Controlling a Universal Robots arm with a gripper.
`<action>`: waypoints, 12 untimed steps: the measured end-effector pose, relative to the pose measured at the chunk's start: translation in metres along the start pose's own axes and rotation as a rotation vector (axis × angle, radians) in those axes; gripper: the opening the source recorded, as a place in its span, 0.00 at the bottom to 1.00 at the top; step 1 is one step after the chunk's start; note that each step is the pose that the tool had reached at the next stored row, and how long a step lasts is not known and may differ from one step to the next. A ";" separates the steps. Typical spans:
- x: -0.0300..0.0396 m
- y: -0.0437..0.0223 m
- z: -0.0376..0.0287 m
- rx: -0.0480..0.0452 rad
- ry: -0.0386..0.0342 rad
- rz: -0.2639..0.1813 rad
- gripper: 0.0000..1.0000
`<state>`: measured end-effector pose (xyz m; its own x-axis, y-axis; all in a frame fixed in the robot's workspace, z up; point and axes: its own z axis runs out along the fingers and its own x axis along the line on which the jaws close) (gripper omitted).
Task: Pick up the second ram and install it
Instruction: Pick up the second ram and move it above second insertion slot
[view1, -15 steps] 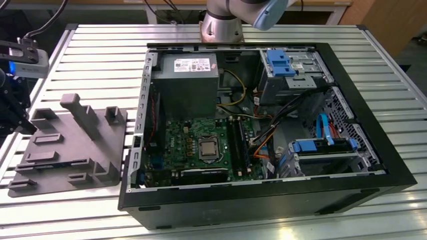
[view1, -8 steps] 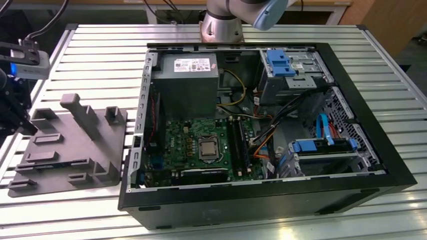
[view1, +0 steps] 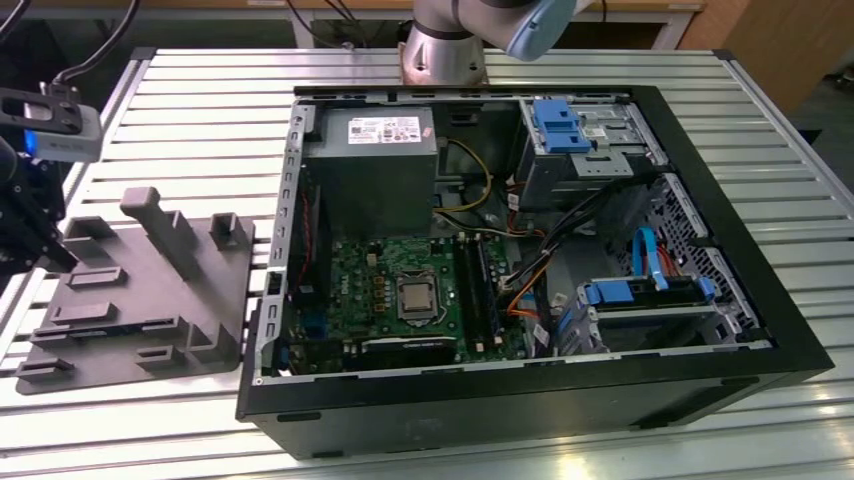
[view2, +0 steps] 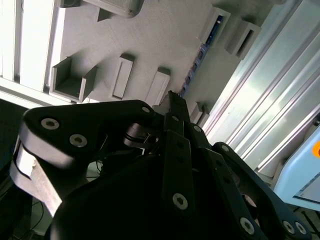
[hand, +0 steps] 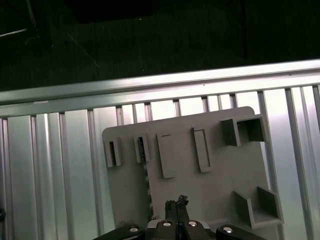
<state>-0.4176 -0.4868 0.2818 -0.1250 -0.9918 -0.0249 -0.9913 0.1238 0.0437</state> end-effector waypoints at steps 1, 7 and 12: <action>0.0000 0.0000 0.0004 0.0000 0.0000 0.000 0.11; 0.0001 -0.0001 0.0028 0.0000 0.0000 0.000 0.11; 0.0001 -0.0002 0.0044 0.0000 0.0000 0.000 0.11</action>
<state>-0.4176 -0.4868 0.2774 -0.1249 -0.9919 -0.0248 -0.9914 0.1237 0.0437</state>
